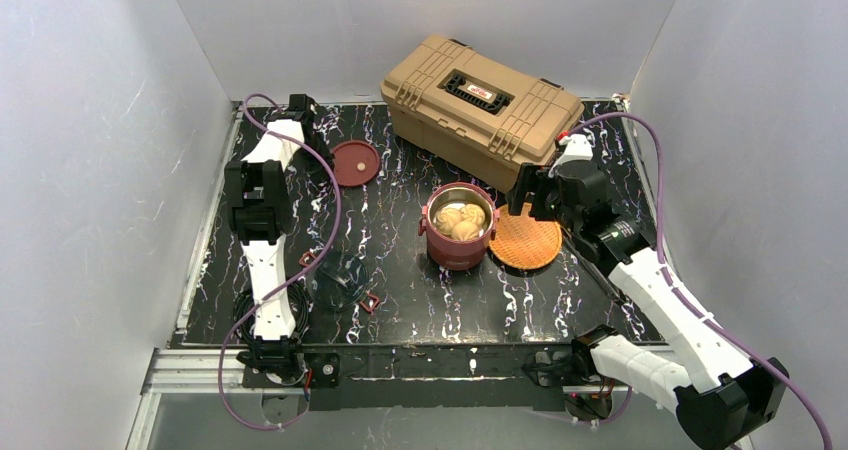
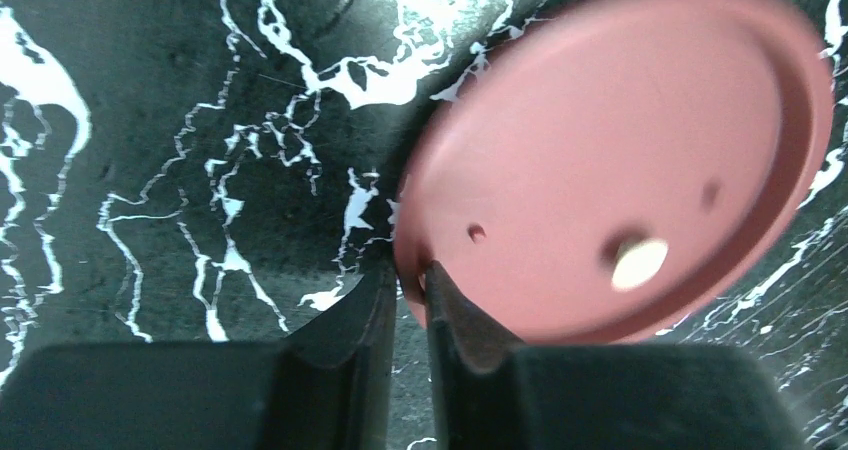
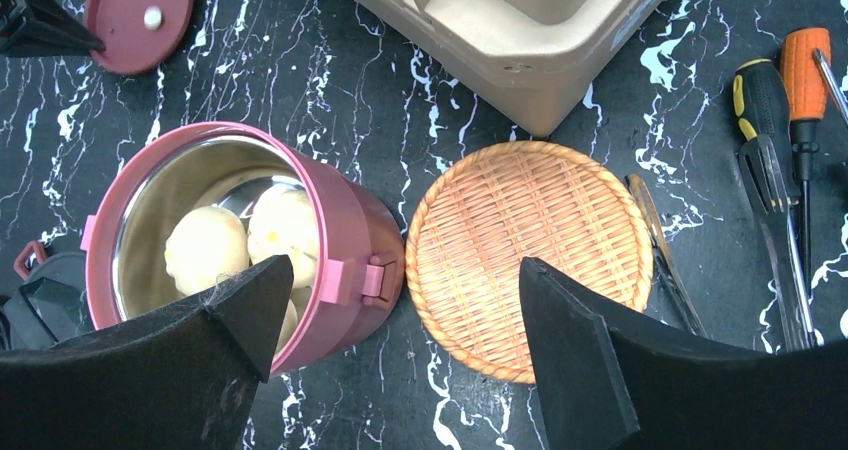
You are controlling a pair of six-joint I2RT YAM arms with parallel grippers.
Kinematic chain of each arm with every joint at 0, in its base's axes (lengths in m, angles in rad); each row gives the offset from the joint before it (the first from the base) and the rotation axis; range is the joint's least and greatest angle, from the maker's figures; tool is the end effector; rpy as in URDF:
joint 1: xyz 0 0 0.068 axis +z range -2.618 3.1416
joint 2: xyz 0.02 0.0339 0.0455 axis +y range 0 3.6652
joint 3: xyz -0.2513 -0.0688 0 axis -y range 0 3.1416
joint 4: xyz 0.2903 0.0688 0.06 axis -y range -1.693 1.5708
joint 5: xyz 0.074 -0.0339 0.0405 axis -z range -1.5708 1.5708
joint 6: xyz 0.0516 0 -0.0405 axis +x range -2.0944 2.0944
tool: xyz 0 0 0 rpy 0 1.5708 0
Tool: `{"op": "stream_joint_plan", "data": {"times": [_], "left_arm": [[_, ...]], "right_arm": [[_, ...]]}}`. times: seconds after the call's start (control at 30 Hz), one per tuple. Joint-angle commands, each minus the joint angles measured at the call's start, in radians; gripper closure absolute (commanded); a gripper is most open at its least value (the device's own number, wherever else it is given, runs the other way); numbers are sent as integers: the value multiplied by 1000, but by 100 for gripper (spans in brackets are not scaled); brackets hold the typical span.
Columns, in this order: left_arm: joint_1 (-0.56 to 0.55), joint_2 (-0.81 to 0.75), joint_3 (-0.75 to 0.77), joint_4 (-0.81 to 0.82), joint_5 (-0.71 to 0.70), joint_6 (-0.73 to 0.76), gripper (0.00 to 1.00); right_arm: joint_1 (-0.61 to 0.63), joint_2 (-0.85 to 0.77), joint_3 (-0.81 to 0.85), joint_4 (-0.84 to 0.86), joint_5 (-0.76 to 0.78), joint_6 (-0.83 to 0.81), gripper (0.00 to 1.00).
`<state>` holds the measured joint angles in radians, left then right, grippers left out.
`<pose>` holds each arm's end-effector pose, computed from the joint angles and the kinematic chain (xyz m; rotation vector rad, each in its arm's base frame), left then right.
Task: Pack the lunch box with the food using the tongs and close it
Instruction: Pick up the box lid from the center of the board, then close the box lid on the packing box.
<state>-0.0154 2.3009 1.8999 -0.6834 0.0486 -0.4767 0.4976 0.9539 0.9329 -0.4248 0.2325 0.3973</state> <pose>0.5369 -0.0108 0.1317 -0.5953 2.6055 -0.2245 0.2501 0.1223 0.3188 0.0471 2.0193 0.3374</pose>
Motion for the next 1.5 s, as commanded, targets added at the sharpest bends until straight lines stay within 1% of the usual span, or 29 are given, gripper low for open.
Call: {"op": "stream_joint_plan", "data": {"times": [0.0, 0.07, 0.17, 0.27, 0.37, 0.43, 0.57, 0.63, 0.77, 0.97, 1.17, 1.3, 1.47], "left_arm": [[13, -6, 25, -46, -19, 26, 92], [14, -23, 10, -45, -18, 29, 100], [14, -81, -52, -26, -27, 38, 100], [14, -177, -129, 11, -17, 62, 100], [14, -307, -191, 13, 2, 93, 100], [14, -400, -222, 9, 48, 111, 100], [6, -554, -192, -39, 146, 111, 100], [-34, -599, -138, -96, 144, 136, 100], [-163, -625, -24, -248, 107, 199, 100], [-331, -634, 11, -349, 106, 211, 100], [-489, -595, -8, -361, 95, 191, 100], [-554, -558, 2, -351, 96, 173, 100], [-626, -493, 56, -365, 68, 169, 100]], "right_arm": [[-4, -37, -14, -2, 10, 22, 9], [-4, -43, -15, -4, 18, 25, 9], [-4, -52, -16, -3, 30, 28, 9], [-4, -61, -18, -7, 50, 29, 9], [-4, -79, -22, -14, 72, 35, 9], [-4, -92, -25, -16, 90, 32, 8], [-5, -87, 9, -54, 209, -6, 6], [-5, -71, 45, -75, 270, -24, 6], [-5, -66, 108, -74, 318, -49, 5], [-5, -79, 150, -71, 300, -62, 5], [-5, -100, 156, -90, 252, -33, 5], [-5, -104, 151, -88, 222, -15, 5], [-5, -80, 142, -86, 173, -1, 5]]}}
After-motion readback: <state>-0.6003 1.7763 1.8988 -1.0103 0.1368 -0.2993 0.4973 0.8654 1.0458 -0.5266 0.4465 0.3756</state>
